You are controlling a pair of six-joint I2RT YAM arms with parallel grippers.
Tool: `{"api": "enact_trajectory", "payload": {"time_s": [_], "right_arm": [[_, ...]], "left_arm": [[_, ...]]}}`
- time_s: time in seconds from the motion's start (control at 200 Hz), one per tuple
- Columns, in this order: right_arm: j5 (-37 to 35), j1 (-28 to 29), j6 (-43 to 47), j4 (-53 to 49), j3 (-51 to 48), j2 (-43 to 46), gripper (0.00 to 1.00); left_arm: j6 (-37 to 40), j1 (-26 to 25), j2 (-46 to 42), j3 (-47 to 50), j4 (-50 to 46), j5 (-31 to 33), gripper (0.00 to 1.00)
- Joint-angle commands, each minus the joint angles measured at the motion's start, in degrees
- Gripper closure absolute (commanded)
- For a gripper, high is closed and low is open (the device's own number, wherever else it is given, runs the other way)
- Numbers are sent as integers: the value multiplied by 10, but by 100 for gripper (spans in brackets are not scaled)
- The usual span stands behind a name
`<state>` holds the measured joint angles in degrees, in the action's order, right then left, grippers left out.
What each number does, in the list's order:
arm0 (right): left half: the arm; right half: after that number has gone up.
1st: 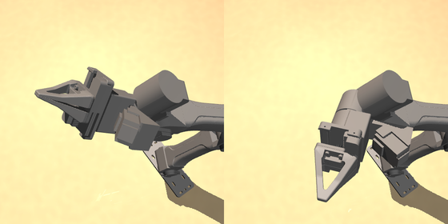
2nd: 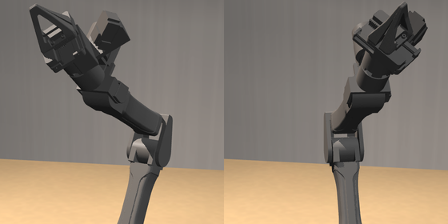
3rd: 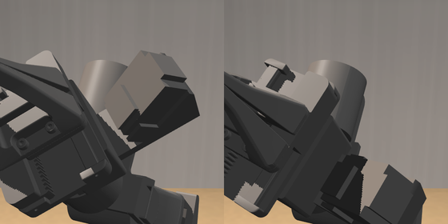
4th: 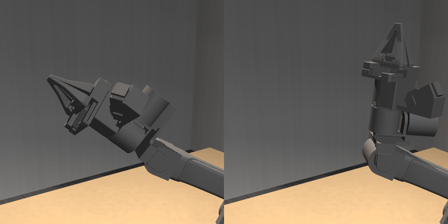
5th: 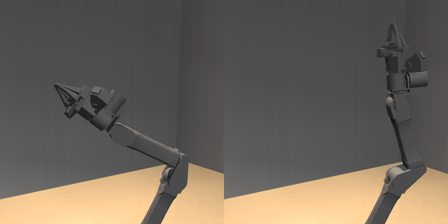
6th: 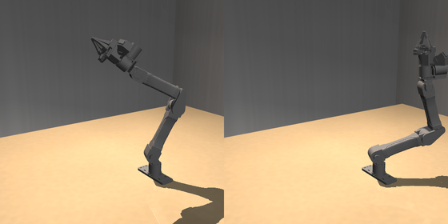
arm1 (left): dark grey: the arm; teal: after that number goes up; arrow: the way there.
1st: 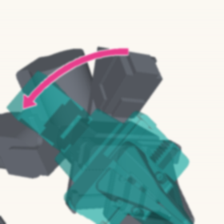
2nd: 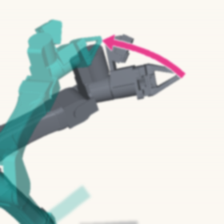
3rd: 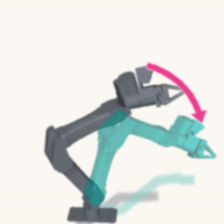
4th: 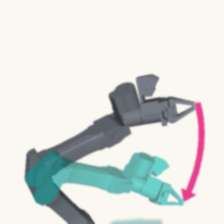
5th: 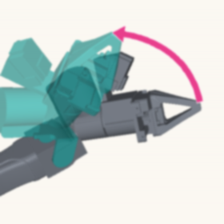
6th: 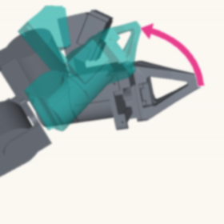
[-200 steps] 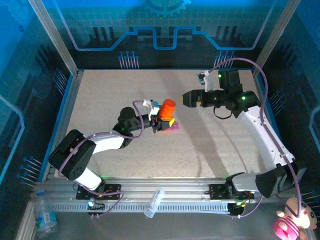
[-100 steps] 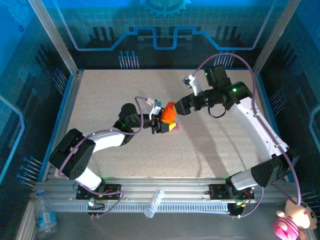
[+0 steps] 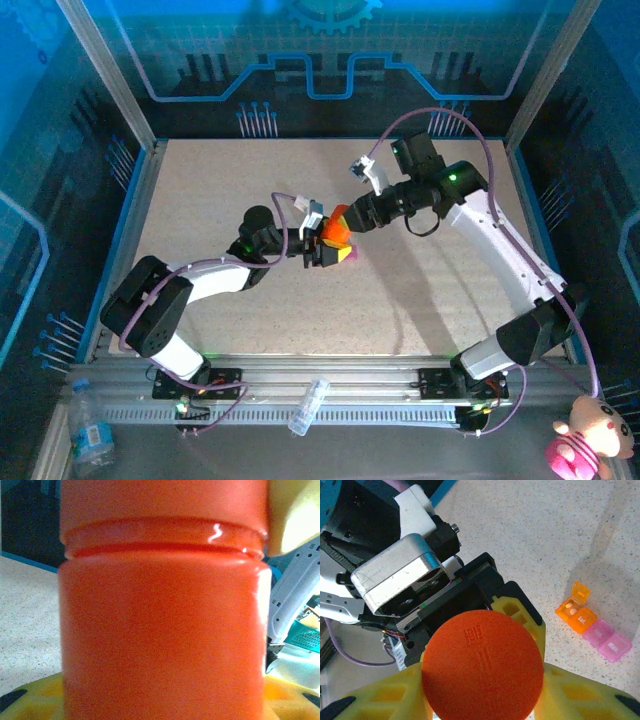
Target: Sort the pills into containers
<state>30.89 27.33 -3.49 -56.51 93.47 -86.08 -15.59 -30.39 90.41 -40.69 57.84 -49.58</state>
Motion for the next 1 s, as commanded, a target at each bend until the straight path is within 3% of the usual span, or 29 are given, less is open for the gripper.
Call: {"api": "enact_trajectory", "payload": {"time_s": [0.0,0.38,0.5,0.645,0.796,0.996], "right_arm": [[-16,10,-29,6,-10,-3,57],[-142,40,-341,256,-228,43,60],[-145,46,-372,290,-242,37,60],[-151,47,-359,255,-210,29,58],[-155,39,-333,217,-180,44,48],[-120,-4,-291,170,-154,89,20]], "left_arm": [[6,1,-2,-17,25,-11,100],[121,-8,-25,24,30,156,100],[124,-8,-19,27,43,171,100],[110,-8,-6,13,49,165,100],[87,-8,17,8,77,165,100],[66,-8,24,9,84,156,100]]}}
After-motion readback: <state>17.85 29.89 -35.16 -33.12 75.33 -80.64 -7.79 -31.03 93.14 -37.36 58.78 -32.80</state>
